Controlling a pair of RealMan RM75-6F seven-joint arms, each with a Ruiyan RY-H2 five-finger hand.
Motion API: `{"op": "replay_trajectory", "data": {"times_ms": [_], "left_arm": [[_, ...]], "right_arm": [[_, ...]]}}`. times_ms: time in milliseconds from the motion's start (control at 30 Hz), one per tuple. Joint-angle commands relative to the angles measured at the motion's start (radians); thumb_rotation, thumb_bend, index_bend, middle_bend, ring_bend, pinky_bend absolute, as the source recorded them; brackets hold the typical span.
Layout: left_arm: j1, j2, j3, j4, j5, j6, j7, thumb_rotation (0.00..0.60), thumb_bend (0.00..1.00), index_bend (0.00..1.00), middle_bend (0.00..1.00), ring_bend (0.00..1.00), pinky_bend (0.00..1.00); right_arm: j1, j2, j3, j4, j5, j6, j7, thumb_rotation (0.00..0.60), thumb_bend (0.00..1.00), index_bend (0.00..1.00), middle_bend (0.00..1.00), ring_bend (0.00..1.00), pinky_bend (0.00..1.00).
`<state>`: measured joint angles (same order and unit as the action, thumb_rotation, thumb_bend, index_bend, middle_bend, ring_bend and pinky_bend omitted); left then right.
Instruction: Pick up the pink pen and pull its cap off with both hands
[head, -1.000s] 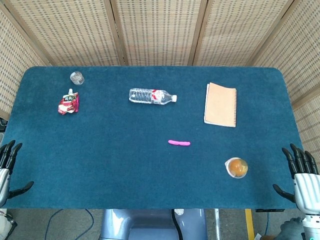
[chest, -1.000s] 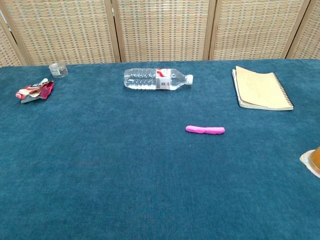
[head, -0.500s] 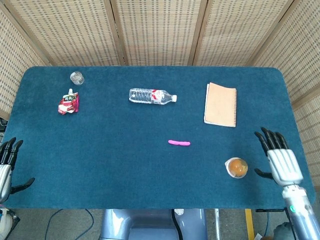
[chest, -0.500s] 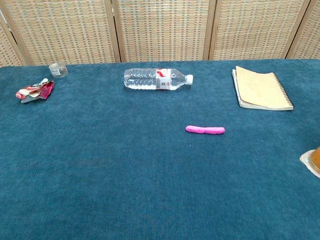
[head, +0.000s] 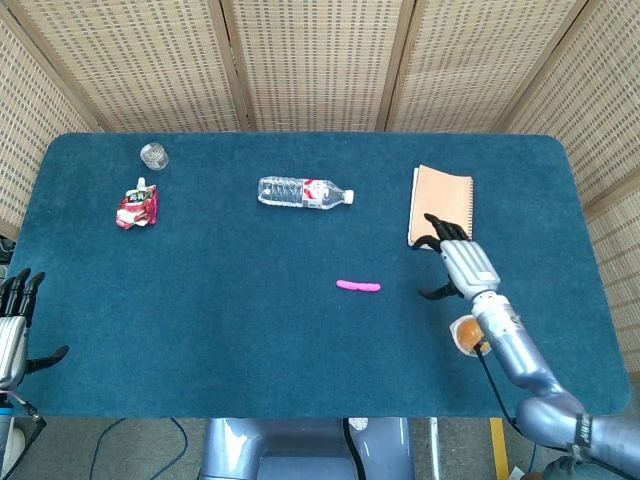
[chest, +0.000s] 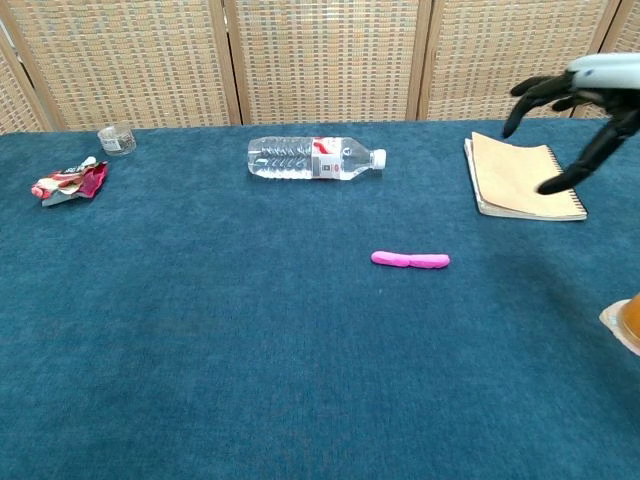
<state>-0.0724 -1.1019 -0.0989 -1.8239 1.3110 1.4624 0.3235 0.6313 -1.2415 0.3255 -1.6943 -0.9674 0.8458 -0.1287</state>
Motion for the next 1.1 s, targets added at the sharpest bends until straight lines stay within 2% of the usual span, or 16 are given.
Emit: {"op": "replay_trajectory", "data": {"times_ms": [33, 267, 433, 800, 1100], "left_arm": [[-0.008, -0.004, -0.006, 0.004, -0.018, -0.011, 0.009, 0.600, 0.00, 0.00, 0.00, 0.00, 0.00], [-0.016, -0.008, -0.009, 0.007, -0.047, -0.019, 0.021, 0.600, 0.00, 0.00, 0.00, 0.00, 0.00], [-0.021, -0.011, -0.009, 0.008, -0.060, -0.024, 0.028, 0.600, 0.00, 0.00, 0.00, 0.00, 0.00], [-0.026, -0.013, -0.004, 0.008, -0.067, -0.023, 0.030, 0.600, 0.00, 0.00, 0.00, 0.00, 0.00], [-0.026, -0.009, 0.000, 0.006, -0.066, -0.018, 0.021, 0.600, 0.00, 0.00, 0.00, 0.00, 0.00]], "right_arm": [[0.073, -0.098, -0.007, 0.089, 0.111, -0.031, -0.075, 0.600, 0.38, 0.38, 0.00, 0.00, 0.00], [0.147, -0.234, -0.045, 0.216, 0.224, -0.009, -0.166, 0.600, 0.45, 0.41, 0.00, 0.00, 0.00], [0.183, -0.297, -0.057, 0.268, 0.266, -0.007, -0.199, 0.600, 0.45, 0.42, 0.00, 0.00, 0.00], [0.219, -0.380, -0.087, 0.314, 0.299, 0.009, -0.249, 0.600, 0.45, 0.45, 0.00, 0.00, 0.00], [0.244, -0.456, -0.091, 0.368, 0.332, 0.022, -0.280, 0.600, 0.45, 0.46, 0.00, 0.00, 0.00]]}}
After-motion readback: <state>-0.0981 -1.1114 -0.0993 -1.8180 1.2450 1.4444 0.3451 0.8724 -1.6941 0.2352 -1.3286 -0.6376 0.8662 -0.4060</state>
